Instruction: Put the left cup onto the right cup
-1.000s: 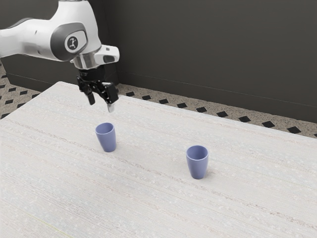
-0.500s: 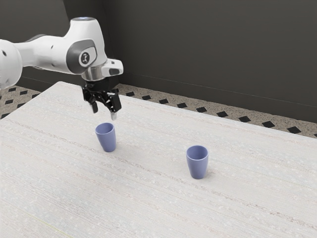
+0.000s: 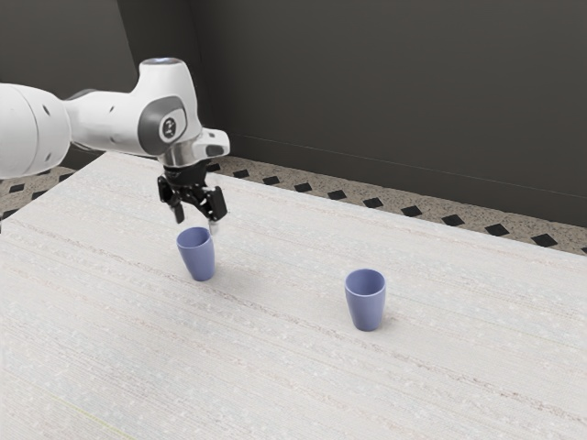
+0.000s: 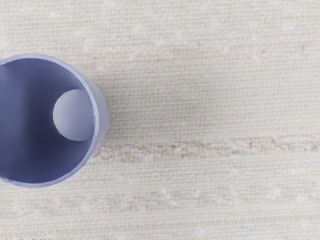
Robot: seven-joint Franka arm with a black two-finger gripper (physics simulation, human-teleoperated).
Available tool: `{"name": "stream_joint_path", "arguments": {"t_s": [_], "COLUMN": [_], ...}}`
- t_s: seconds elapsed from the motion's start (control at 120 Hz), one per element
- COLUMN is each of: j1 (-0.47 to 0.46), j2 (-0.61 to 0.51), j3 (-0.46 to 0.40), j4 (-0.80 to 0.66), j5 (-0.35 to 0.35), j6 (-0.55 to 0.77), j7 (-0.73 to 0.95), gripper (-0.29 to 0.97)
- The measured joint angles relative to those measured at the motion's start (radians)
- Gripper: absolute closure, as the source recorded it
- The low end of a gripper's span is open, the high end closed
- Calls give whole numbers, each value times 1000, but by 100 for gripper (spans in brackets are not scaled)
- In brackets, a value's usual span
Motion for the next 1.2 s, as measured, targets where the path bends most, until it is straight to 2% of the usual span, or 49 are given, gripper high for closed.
{"name": "stream_joint_path", "arguments": {"t_s": [0.475, 1.2], "j1": [16, 35], "j2": [124, 220], "j3": [0, -1], "j4": [67, 104], "j5": [-22, -38], "j6": [23, 122], "j7": [38, 61], "gripper": [0, 0]}}
